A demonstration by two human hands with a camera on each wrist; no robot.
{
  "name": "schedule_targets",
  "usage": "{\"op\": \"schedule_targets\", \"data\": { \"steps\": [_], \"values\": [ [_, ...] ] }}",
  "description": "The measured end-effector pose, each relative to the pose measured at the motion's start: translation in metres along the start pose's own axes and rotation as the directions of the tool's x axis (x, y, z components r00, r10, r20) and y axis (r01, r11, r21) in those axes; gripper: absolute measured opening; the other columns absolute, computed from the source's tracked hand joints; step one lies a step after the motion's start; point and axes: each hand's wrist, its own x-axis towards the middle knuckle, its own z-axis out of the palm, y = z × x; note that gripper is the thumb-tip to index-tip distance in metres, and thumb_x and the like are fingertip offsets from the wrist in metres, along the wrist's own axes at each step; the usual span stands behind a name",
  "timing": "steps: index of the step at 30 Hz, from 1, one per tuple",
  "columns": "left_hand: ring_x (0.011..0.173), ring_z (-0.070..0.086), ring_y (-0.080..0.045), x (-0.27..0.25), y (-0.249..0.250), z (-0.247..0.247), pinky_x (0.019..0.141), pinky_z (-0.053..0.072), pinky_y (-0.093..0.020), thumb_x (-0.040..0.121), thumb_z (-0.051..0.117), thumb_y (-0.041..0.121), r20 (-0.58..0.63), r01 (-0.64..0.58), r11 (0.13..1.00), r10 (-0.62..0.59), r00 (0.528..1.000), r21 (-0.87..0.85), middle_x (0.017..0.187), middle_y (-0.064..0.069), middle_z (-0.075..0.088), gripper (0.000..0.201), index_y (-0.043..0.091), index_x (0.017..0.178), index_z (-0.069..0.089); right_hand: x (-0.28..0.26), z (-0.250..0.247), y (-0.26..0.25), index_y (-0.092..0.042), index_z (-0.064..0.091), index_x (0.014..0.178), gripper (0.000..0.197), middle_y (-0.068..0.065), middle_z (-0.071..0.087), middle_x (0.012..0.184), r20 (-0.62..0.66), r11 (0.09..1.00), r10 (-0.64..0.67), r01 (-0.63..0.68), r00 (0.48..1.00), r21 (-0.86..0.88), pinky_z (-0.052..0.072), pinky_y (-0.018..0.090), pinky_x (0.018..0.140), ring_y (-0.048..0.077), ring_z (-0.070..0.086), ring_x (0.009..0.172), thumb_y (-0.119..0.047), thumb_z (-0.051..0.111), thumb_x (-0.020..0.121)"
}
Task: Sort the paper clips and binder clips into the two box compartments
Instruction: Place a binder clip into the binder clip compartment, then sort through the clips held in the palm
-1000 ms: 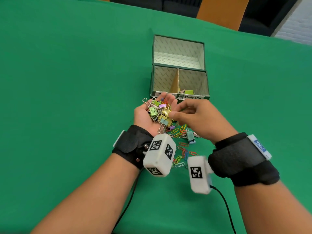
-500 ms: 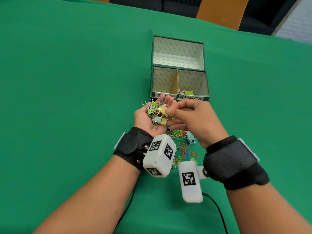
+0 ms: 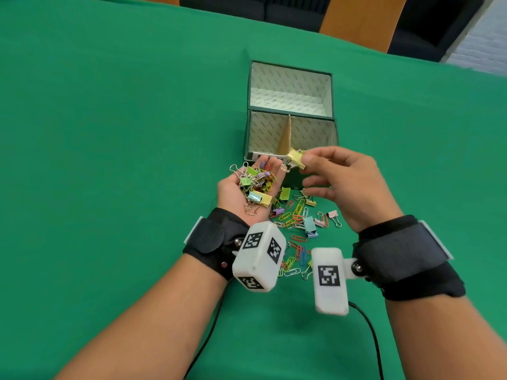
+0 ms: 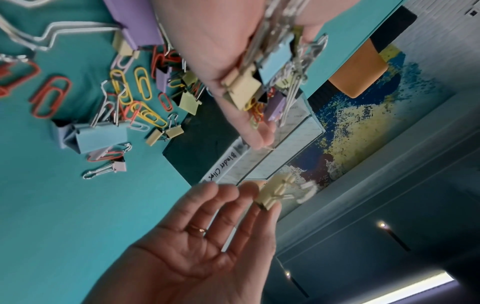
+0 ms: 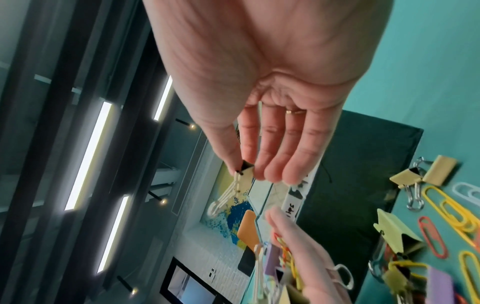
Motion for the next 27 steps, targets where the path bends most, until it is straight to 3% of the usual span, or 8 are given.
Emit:
{"op": "schedule_targets", "data": {
  "steps": [6,9,11,14,17,20,22,27],
  "values": [
    [0.077,0.069,-0.033,-0.001,-0.001,-0.001,0.076,0.054,-0.050,0.099,0.032,0.023,0.001,0.020,1.000,-0.020,1.000,0.013,0.088,-0.022,0.067,0.043,-0.007,0.097,0.063,0.036,-0.010,-0.010,-0.021,0.064,0.079,0.011,0.000,0.069,0.081,-0.339,0.994,-0.102,0.108,0.935,-0.001,0.048,0.023,0.046,0.011,0.059,0.055,-0.017,0.073,0.083],
    [0.078,0.069,-0.033,-0.001,0.000,-0.001,0.076,0.054,-0.050,0.099,0.033,0.023,0.001,0.022,1.000,-0.022,1.000,0.006,0.090,-0.023,0.067,0.042,-0.007,0.099,0.063,0.055,-0.015,-0.008,-0.023,0.065,0.072,0.013,-0.002,0.068,0.075,-0.404,0.983,-0.164,0.113,0.900,-0.147,0.050,0.028,0.053,0.012,0.059,0.057,-0.024,0.077,0.078],
    [0.078,0.069,-0.033,0.000,0.000,-0.002,0.077,0.054,-0.050,0.098,0.034,0.023,0.003,0.027,1.000,-0.027,1.000,0.005,0.091,-0.023,0.067,0.041,-0.007,0.099,0.063,0.060,-0.018,-0.004,-0.025,0.069,0.071,0.011,-0.006,0.069,0.074,-0.332,0.951,-0.151,0.045,0.931,-0.306,0.053,0.033,0.065,0.012,0.061,0.065,-0.031,0.077,0.077],
    [0.077,0.069,-0.033,0.001,0.000,-0.002,0.077,0.054,-0.051,0.098,0.033,0.023,0.009,0.023,1.000,-0.023,1.000,0.002,0.091,-0.023,0.067,0.042,-0.006,0.099,0.063,0.054,-0.018,0.001,-0.025,0.071,0.081,0.003,-0.012,0.067,0.077,-0.239,0.901,-0.185,0.067,0.953,-0.429,0.048,0.025,0.073,0.002,0.059,0.072,-0.028,0.074,0.081],
    [0.075,0.070,-0.033,0.001,0.001,-0.001,0.077,0.054,-0.049,0.098,0.033,0.023,0.015,0.007,1.000,-0.008,1.000,0.014,0.089,-0.022,0.067,0.042,-0.007,0.098,0.063,0.031,-0.009,-0.001,-0.025,0.071,0.079,0.004,-0.015,0.065,0.069,-0.124,0.880,-0.279,0.202,0.952,-0.430,0.044,0.018,0.066,-0.001,0.057,0.066,-0.026,0.074,0.081],
    [0.074,0.070,-0.031,0.002,0.001,0.000,0.073,0.058,-0.045,0.097,0.034,0.021,0.014,-0.016,0.999,0.016,1.000,0.036,0.086,-0.022,0.067,0.039,-0.005,0.096,0.063,0.005,0.003,-0.002,-0.019,0.073,0.080,0.006,-0.009,0.067,0.065,0.159,0.896,-0.177,0.226,0.971,-0.382,0.044,0.013,0.056,0.001,0.056,0.059,-0.024,0.077,0.080],
    [0.073,0.069,-0.030,0.002,0.000,0.001,0.066,0.060,-0.040,0.097,0.034,0.022,0.005,-0.032,0.998,0.032,0.999,0.058,0.086,-0.021,0.067,0.038,-0.003,0.095,0.063,-0.007,0.009,-0.003,-0.013,0.073,0.084,0.013,0.000,0.073,0.075,0.321,0.907,-0.117,0.232,0.940,-0.351,0.049,0.016,0.061,0.004,0.060,0.065,-0.020,0.080,0.076],
    [0.084,0.065,-0.026,0.001,-0.003,-0.001,0.078,0.056,-0.036,0.096,0.033,0.025,-0.003,-0.005,0.995,0.006,1.000,0.099,0.089,-0.017,0.065,0.038,0.000,0.097,0.062,-0.013,0.021,0.001,-0.025,0.076,0.087,0.021,-0.009,0.065,0.070,0.367,0.831,-0.081,0.266,0.927,-0.489,0.035,0.008,0.052,-0.002,0.047,0.050,-0.035,0.084,0.070]
  ]
}}
